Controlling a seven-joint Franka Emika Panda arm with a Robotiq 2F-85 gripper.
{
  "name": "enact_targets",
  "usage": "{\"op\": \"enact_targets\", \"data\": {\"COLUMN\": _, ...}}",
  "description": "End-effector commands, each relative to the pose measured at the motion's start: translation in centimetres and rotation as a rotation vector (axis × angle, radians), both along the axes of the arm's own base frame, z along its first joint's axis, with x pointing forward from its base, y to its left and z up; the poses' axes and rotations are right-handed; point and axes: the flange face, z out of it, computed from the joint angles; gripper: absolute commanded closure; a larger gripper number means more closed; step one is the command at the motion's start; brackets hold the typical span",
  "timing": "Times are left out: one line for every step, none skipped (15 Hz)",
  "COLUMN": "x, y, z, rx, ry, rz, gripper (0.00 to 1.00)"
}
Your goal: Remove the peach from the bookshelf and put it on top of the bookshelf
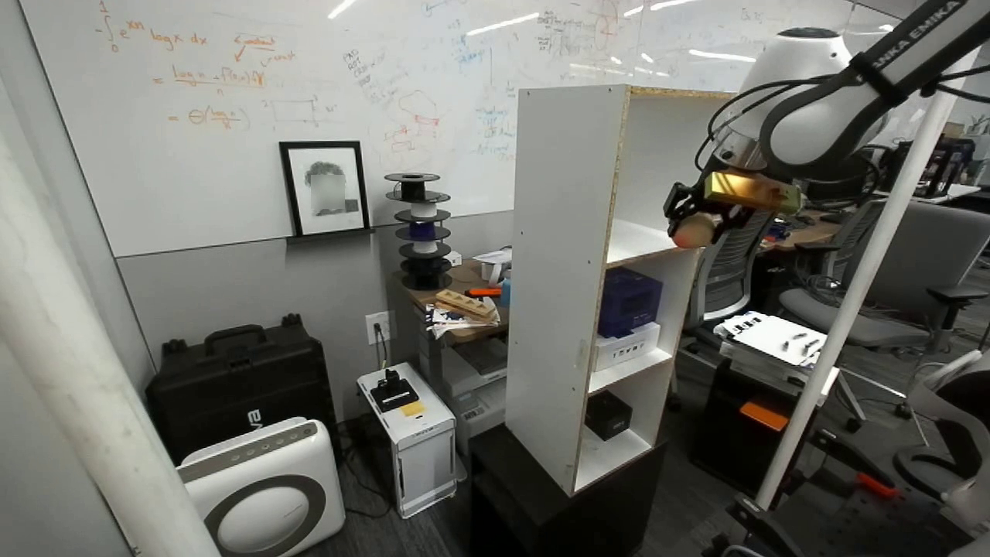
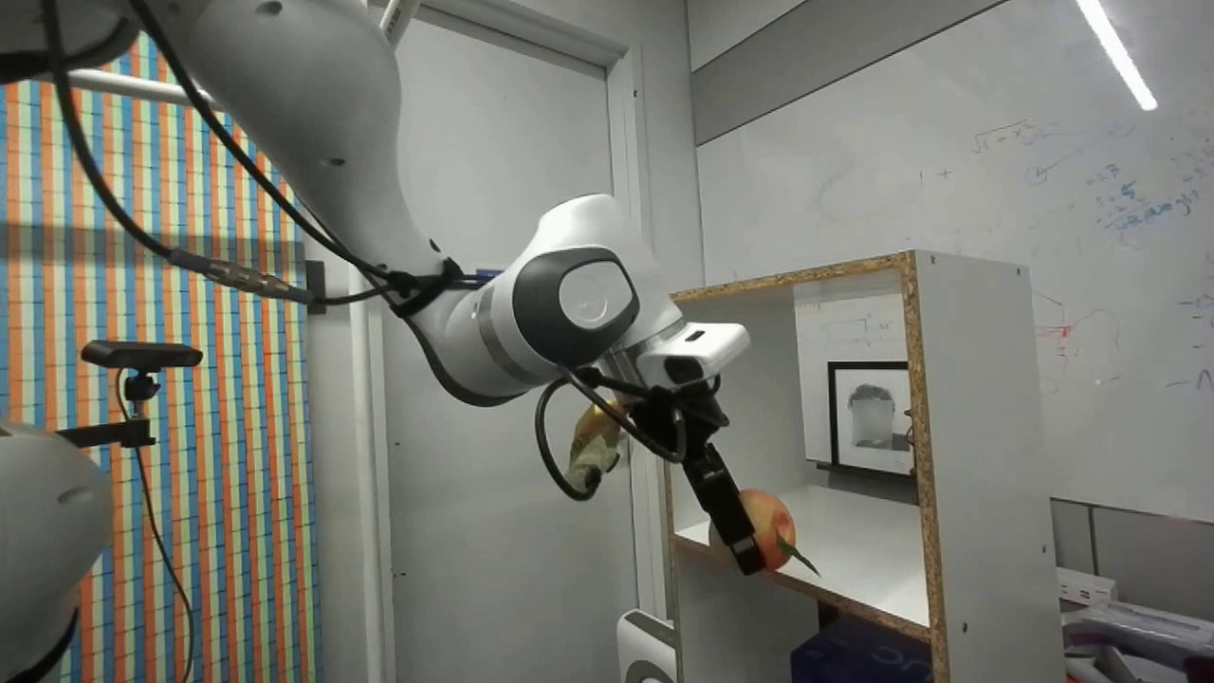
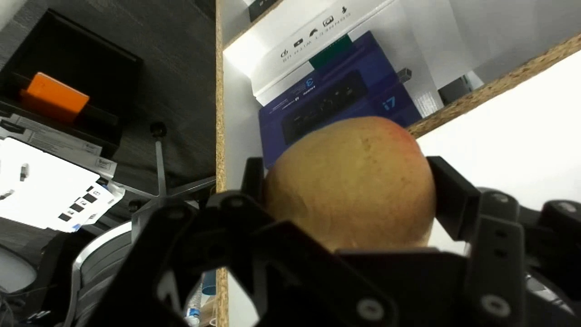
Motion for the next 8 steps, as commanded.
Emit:
{"op": "enact_targets", "data": {"x": -2.9, "y": 1.5, "z": 6.1, "rx": 0.01, "ry": -0.001, "rz": 0.074, "gripper": 0.41}}
{"op": "enact_targets", "data": {"x": -3.5, "y": 2.0, "z": 8.2, "rx": 0.008, "ry": -0.003, "rz": 0.082, "gripper": 0.41}}
{"op": "enact_targets", "data": {"x": -4.3, "y": 2.6, "z": 10.3, "rx": 0.018, "ry": -0.011, "rz": 0.087, "gripper": 0.41}}
{"op": "enact_targets", "data": {"x": -4.7, "y": 3.1, "z": 12.6, "rx": 0.034, "ry": -0.021, "rz": 0.088, "gripper": 0.41}}
{"op": "enact_targets", "data": {"x": -5.2, "y": 3.7, "z": 14.9, "rx": 0.056, "ry": -0.028, "rz": 0.09, "gripper": 0.41}}
{"op": "enact_targets", "data": {"x": -5.8, "y": 4.2, "z": 17.2, "rx": 0.089, "ry": -0.027, "rz": 0.087, "gripper": 0.41}}
{"op": "enact_targets", "data": {"x": -6.3, "y": 4.6, "z": 19.7, "rx": 0.116, "ry": -0.033, "rz": 0.086, "gripper": 0.41}}
{"op": "enact_targets", "data": {"x": -6.5, "y": 4.9, "z": 22.2, "rx": 0.129, "ry": -0.05, "rz": 0.07, "gripper": 0.41}}
